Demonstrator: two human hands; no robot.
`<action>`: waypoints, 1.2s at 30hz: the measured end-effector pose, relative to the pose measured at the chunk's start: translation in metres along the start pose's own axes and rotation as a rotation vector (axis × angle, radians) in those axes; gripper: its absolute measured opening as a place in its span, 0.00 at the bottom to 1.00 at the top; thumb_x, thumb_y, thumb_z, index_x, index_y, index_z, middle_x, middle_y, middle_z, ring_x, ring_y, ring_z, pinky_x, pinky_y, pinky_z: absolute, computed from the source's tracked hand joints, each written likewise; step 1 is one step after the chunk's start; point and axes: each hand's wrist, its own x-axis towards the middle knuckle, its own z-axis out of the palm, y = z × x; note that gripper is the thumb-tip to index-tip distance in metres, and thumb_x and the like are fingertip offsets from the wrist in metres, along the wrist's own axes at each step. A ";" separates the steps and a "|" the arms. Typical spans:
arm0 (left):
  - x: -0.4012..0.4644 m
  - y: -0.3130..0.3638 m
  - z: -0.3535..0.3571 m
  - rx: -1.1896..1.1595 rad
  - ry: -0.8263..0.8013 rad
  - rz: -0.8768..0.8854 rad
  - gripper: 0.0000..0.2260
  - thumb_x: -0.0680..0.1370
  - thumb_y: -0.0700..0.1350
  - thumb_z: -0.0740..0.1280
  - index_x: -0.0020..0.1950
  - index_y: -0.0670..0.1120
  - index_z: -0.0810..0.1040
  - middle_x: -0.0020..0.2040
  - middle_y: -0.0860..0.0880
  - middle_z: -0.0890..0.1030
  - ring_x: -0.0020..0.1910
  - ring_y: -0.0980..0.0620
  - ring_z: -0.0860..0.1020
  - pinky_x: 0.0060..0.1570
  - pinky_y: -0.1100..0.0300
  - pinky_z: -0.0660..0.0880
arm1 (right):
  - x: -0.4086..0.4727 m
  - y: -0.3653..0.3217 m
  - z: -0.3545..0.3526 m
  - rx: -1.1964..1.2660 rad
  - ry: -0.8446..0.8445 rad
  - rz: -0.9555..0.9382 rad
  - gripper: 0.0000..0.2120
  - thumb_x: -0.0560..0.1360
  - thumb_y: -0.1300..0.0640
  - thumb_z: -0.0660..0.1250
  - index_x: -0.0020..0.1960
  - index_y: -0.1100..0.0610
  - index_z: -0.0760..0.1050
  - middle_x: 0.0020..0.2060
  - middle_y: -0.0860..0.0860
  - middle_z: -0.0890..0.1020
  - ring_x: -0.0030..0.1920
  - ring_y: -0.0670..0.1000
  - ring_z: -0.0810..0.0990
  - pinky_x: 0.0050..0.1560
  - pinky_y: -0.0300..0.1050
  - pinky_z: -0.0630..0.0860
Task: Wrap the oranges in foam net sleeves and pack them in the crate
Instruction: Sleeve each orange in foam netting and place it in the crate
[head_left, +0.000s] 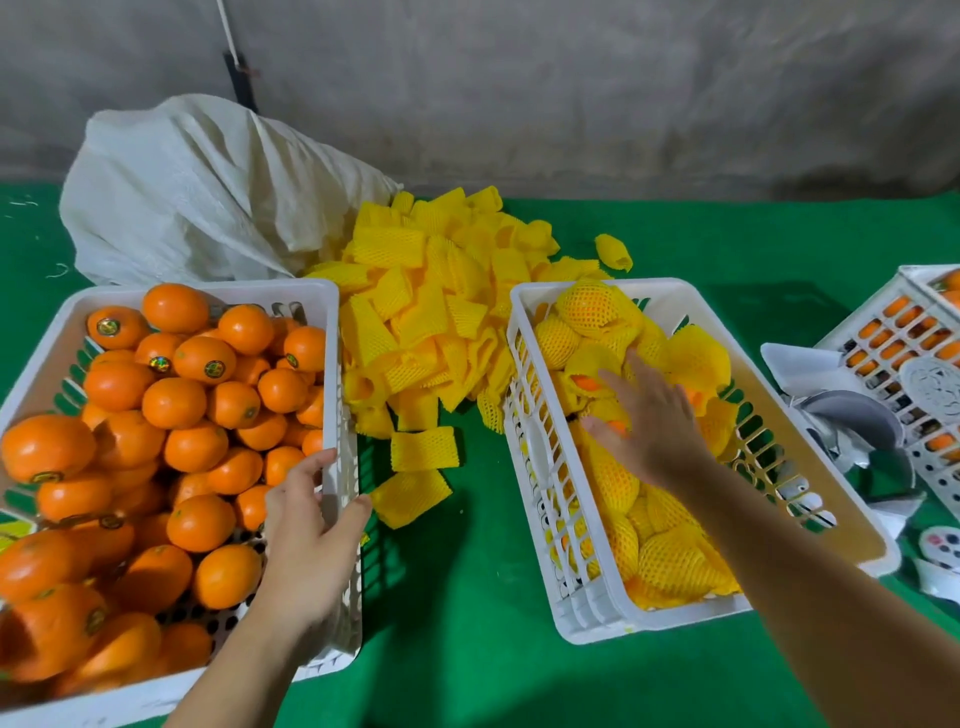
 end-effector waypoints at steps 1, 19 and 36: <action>-0.001 0.000 0.001 -0.041 0.001 -0.010 0.23 0.81 0.54 0.72 0.70 0.72 0.66 0.56 0.62 0.62 0.58 0.60 0.69 0.63 0.43 0.69 | -0.009 -0.006 0.008 -0.053 -0.069 -0.038 0.35 0.79 0.35 0.64 0.82 0.43 0.58 0.84 0.52 0.49 0.83 0.60 0.48 0.79 0.64 0.51; -0.007 0.022 0.003 0.060 -0.026 0.030 0.24 0.82 0.50 0.70 0.74 0.63 0.64 0.64 0.56 0.60 0.67 0.49 0.64 0.69 0.50 0.64 | -0.012 -0.067 0.004 0.437 0.139 0.404 0.30 0.81 0.49 0.67 0.80 0.49 0.63 0.81 0.59 0.54 0.80 0.66 0.56 0.76 0.65 0.62; 0.034 -0.025 -0.081 1.321 -0.840 -0.202 0.27 0.82 0.50 0.70 0.80 0.51 0.68 0.79 0.45 0.64 0.75 0.38 0.64 0.71 0.44 0.71 | -0.061 -0.233 0.147 -0.058 -0.796 -0.100 0.37 0.81 0.51 0.63 0.83 0.36 0.48 0.81 0.54 0.29 0.81 0.66 0.45 0.79 0.65 0.58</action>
